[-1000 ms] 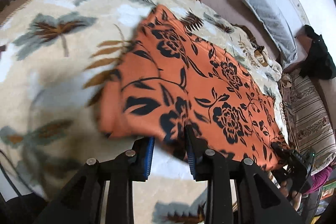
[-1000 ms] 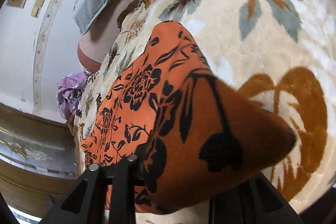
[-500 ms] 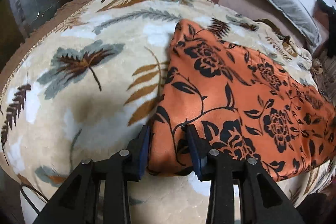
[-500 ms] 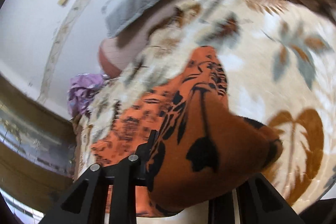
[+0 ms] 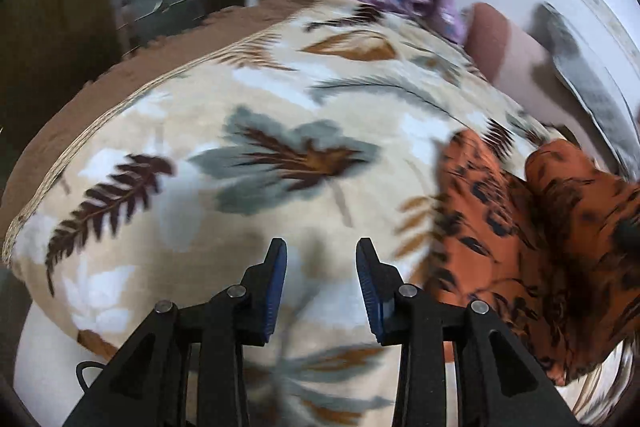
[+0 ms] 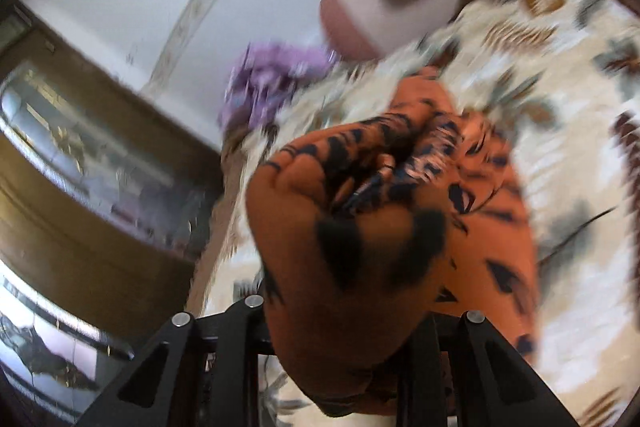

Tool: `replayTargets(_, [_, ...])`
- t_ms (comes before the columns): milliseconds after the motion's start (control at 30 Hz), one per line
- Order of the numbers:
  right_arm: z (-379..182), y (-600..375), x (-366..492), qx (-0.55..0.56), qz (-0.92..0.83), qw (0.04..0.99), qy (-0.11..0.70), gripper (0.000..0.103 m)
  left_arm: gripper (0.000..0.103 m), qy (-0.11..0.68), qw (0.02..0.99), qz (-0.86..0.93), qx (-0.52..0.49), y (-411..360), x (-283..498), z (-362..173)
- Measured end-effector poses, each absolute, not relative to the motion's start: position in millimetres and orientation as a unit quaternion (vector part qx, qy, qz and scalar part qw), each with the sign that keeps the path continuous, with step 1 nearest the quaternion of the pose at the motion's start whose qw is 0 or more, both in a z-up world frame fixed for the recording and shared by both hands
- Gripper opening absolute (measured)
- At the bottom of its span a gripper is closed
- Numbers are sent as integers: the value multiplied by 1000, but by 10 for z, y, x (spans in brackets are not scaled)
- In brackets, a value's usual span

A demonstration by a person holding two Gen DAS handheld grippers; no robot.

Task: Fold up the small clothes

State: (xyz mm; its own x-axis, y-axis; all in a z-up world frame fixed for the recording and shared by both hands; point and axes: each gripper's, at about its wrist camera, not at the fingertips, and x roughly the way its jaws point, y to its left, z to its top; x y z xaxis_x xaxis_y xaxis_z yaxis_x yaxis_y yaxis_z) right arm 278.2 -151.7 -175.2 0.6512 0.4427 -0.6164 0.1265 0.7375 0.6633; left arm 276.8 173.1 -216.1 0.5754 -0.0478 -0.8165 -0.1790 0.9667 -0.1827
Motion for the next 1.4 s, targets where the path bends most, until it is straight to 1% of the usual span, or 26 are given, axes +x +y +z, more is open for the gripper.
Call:
replayTargets(33, [-1882, -1403, 2837, 353, 96, 829, 424, 34, 37, 462, 877, 42, -127, 1785, 2766, -2181])
replayTargets(67, [-1998, -1332, 2844, 359, 103, 819, 436, 41, 37, 466, 874, 46, -130, 1824, 2765, -2202])
replayTargets(100, [-2119, -1244, 2867, 369, 120, 805, 450, 58, 37, 468, 872, 48, -132, 1852, 2761, -2222])
replayTargets(133, [-2216, -1171, 2869, 376, 135, 792, 462, 64, 37, 470, 871, 50, -135, 1883, 2756, -2234])
replayTargets(167, [-2272, -1102, 2843, 373, 142, 788, 468, 66, 37, 470, 871, 51, -136, 1898, 2756, -2236])
replayTargets(267, [-2195, -1101, 2728, 361, 178, 798, 448, 72, 37, 461, 874, 52, -143, 1919, 2735, -2193])
replayTargets(400, [-2096, -1419, 2591, 420, 241, 767, 421, 77, 37, 418, 895, 29, -153, 1810, 2679, -1989])
replayTargets(500, [-2029, -1720, 2454, 429, 235, 783, 385, 76, 37, 363, 920, -11, -148, 1601, 2584, -1759])
replayTargets(533, [-2028, -1802, 2418, 428, 222, 790, 379, 76, 43, 345, 928, -24, -137, 1503, 2551, -1687])
replayTargets(567, [-2043, -1918, 2370, 425, 201, 799, 375, 69, 47, 332, 934, -34, -127, 1409, 2527, -1638])
replayTargets(600, [-2078, -2020, 2331, 423, 180, 805, 375, 52, 54, 322, 939, -46, -116, 1306, 2510, -1593])
replayTargets(667, [-2180, -2185, 2298, 429, 146, 805, 383, 39, 55, 309, 944, -73, -95, 1051, 2495, -1533])
replayTargets(733, [-2342, -2261, 2302, 438, 127, 795, 399, 38, 55, 315, 943, -85, -66, 817, 2521, -1566])
replayTargets(800, [-2452, -2229, 2335, 419, 118, 793, 427, 32, 55, 337, 938, -77, -39, 676, 2591, -1669])
replayTargets(900, [-2455, -2152, 2332, 390, 114, 801, 439, 32, 55, 423, 905, -18, 42, 537, 2803, -2091])
replayTargets(967, [-2420, -2168, 2402, 381, 116, 799, 451, 32, 55, 458, 888, -3, 42, 602, 2882, -2276])
replayTargets(1000, [-2383, -2154, 2482, 375, 120, 799, 454, 32, 58, 459, 888, -8, 14, 687, 2882, -2283])
replayTargets(1033, [-2332, -2179, 2529, 365, 120, 805, 451, 32, 58, 457, 889, -11, 5, 728, 2882, -2265])
replayTargets(1100, [-2193, -2216, 2741, 343, 107, 823, 439, 32, 58, 449, 893, -13, 33, 703, 2861, -2253])
replayTargets(1233, [-2091, -2337, 3143, 343, 64, 828, 438, 33, 58, 429, 901, -9, 62, 630, 2802, -2241])
replayTargets(1333, [-2196, -2428, 3517, 332, 18, 827, 453, 35, 58, 428, 902, -13, 59, 648, 2801, -2238])
replayTargets(1400, [-2440, -2473, 3820, 329, -5, 808, 488, 35, 58, 426, 903, -15, 62, 643, 2826, -2266])
